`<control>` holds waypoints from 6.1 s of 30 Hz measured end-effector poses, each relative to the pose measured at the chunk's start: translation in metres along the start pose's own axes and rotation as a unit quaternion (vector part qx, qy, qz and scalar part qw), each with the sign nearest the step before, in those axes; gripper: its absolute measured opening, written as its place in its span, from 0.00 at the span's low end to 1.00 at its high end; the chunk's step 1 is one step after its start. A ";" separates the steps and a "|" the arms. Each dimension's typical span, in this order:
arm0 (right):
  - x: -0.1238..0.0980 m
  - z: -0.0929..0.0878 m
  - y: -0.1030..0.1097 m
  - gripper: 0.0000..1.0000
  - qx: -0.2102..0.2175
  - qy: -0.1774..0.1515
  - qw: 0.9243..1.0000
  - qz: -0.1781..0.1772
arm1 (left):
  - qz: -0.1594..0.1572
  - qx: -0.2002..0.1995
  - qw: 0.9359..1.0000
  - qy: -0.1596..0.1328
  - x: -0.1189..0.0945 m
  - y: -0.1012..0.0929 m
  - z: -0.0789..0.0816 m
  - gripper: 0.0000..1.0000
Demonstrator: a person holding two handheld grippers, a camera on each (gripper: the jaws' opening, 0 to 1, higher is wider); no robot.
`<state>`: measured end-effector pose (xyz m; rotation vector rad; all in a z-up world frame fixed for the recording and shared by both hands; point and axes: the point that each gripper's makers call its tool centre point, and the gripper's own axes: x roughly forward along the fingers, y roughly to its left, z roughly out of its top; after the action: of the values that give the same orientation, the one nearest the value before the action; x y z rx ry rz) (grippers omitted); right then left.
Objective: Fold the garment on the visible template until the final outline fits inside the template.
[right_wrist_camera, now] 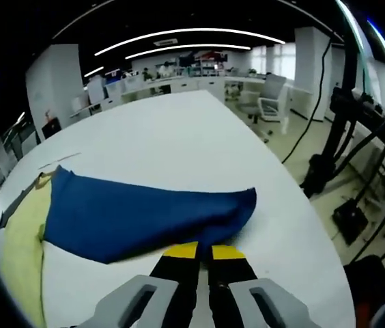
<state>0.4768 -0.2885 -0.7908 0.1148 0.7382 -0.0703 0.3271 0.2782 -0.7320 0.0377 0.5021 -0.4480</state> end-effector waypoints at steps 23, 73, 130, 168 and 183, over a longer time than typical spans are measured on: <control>-0.028 0.008 -0.016 0.00 -0.013 -0.003 1.000 0.011 | -0.002 -0.010 1.000 -0.016 -0.008 -0.004 0.004 0.99; -0.053 0.068 0.069 0.00 -0.011 -0.069 0.993 0.091 | -0.014 0.009 1.000 -0.025 -0.018 -0.011 0.009 0.99; -0.038 0.084 0.259 0.00 -0.097 -0.066 0.966 0.228 | -0.025 0.008 0.999 -0.039 -0.023 -0.017 0.008 0.99; -0.026 0.090 0.389 0.00 -0.135 -0.060 0.939 0.311 | -0.034 0.008 0.999 -0.037 -0.018 -0.023 0.003 0.99; -0.027 0.081 0.431 0.00 -0.190 -0.057 0.925 0.323 | -0.039 0.007 0.998 -0.039 -0.015 -0.026 0.000 0.99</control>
<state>0.5563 0.1285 -0.6788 -0.0209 0.5559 0.6913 0.3048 0.2610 -0.7233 0.0145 0.4243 -0.5272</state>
